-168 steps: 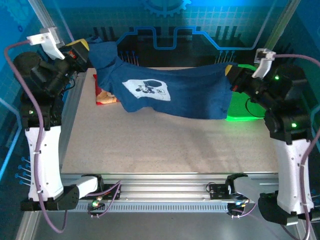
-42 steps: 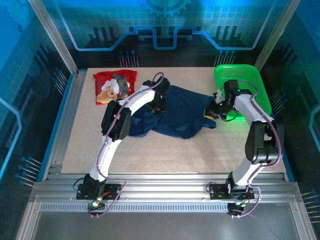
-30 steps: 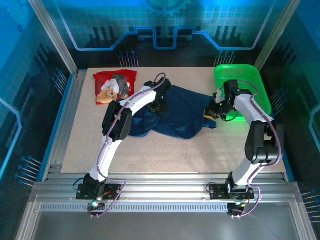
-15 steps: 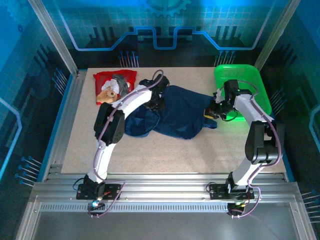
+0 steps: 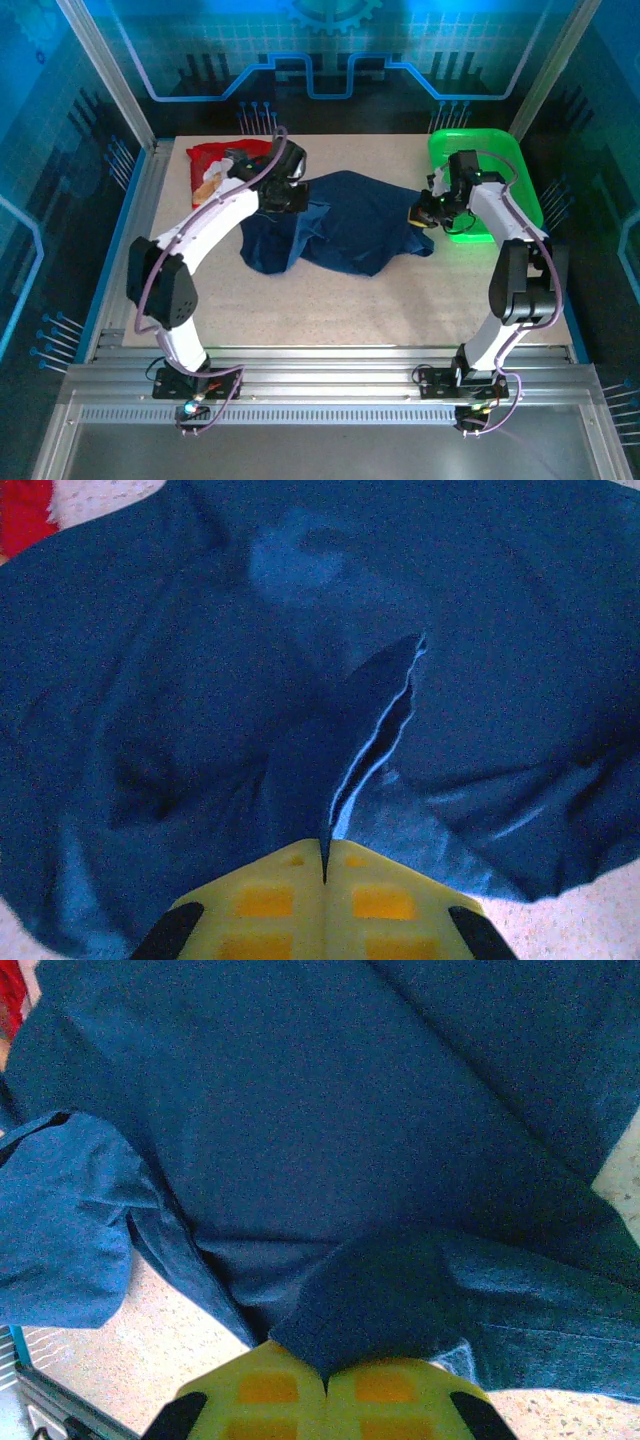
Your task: Fold and stack the t-shirts
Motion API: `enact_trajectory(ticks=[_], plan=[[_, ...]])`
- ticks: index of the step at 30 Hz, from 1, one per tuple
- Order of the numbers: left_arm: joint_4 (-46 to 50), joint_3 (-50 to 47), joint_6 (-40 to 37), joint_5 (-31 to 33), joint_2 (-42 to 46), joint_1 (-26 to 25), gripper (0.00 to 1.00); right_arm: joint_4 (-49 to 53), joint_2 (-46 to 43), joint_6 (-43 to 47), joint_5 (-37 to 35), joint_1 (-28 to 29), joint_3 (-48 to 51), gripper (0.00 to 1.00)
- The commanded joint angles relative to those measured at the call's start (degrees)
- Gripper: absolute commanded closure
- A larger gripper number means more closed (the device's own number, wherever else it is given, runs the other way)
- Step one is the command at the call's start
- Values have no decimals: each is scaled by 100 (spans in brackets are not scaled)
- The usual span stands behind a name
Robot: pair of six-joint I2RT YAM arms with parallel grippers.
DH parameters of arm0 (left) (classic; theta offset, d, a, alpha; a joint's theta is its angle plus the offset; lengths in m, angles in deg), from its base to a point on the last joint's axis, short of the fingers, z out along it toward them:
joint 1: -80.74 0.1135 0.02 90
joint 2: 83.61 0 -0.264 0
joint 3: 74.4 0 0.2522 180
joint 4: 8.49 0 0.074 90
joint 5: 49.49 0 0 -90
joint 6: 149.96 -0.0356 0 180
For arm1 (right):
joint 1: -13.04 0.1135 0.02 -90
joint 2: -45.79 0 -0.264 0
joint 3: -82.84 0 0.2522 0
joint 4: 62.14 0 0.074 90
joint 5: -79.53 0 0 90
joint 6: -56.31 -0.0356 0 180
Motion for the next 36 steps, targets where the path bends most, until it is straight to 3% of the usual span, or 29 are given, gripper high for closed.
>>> enact_trajectory(ticks=[1,9,17,26,36], plan=[[-47,-322,-148,-31,970,210,100,226,-261,-32,-10,4,-321,100],[-171,-346,-600,631,3238,738,100,524,-1877,-405,494,-222,-1013,100],[-792,771,-1713,1124,3792,1144,100,777,-2727,-919,655,-824,-2394,100],[-1460,2783,-2450,476,2704,1267,100,459,-2383,-1572,893,-1016,-4006,100],[-1968,5202,-2099,-495,755,1647,100,67,-340,-1850,1167,-924,-6541,100]])
